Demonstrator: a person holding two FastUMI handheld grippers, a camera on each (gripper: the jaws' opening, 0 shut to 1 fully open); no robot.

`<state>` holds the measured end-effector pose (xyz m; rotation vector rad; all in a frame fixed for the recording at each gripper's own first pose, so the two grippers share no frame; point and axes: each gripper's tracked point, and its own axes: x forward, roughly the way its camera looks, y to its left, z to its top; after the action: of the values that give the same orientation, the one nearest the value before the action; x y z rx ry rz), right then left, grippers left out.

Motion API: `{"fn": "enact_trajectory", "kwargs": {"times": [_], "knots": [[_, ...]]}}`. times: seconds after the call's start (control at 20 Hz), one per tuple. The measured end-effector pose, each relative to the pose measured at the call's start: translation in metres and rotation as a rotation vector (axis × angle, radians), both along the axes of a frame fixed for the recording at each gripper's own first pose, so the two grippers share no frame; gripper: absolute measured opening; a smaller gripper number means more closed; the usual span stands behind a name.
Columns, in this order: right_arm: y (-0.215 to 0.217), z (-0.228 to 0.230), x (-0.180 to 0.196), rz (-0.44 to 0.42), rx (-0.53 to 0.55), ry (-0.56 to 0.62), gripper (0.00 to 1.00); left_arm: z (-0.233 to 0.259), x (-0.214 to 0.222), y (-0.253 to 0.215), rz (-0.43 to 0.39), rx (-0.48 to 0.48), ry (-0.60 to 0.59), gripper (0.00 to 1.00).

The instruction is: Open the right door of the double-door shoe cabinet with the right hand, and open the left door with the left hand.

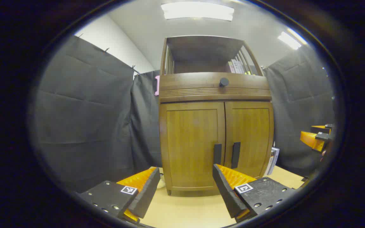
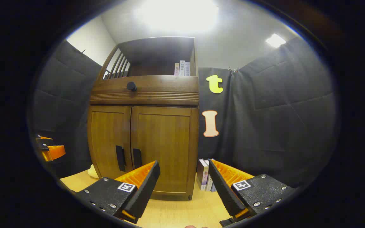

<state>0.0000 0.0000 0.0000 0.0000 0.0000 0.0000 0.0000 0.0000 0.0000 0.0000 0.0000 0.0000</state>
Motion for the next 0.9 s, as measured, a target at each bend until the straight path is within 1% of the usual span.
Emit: {"fn": "enact_trajectory", "kwargs": {"times": [0.15,0.25,0.3,0.35,0.45,0.65,0.85,0.9], "knots": [[0.009,0.000,-0.003,0.014,0.006,0.003,0.96,-0.004,-0.003,0.002,-0.024,-0.055,0.009,1.00],[0.009,-0.005,-0.004,0.013,0.015,0.016,0.96,-0.008,-0.004,0.005,-0.027,-0.063,0.010,1.00],[0.009,-0.006,-0.005,0.014,0.022,0.020,0.94,-0.012,-0.002,0.005,-0.024,-0.065,0.012,1.00],[0.010,-0.007,-0.005,0.014,0.027,0.024,0.94,-0.013,-0.002,0.005,-0.020,-0.068,0.014,1.00],[0.011,-0.009,-0.007,0.013,0.027,0.033,0.96,-0.015,0.001,0.005,-0.020,-0.079,0.022,1.00],[0.018,-0.014,-0.009,0.024,0.026,0.051,0.96,-0.024,0.006,0.004,-0.021,-0.092,0.041,1.00],[0.029,-0.017,-0.005,0.047,0.019,0.063,0.96,-0.025,0.007,0.005,-0.018,-0.085,0.039,1.00],[0.033,-0.018,-0.003,0.056,0.018,0.068,0.96,-0.027,0.007,0.005,-0.016,-0.083,0.038,0.95]]}}
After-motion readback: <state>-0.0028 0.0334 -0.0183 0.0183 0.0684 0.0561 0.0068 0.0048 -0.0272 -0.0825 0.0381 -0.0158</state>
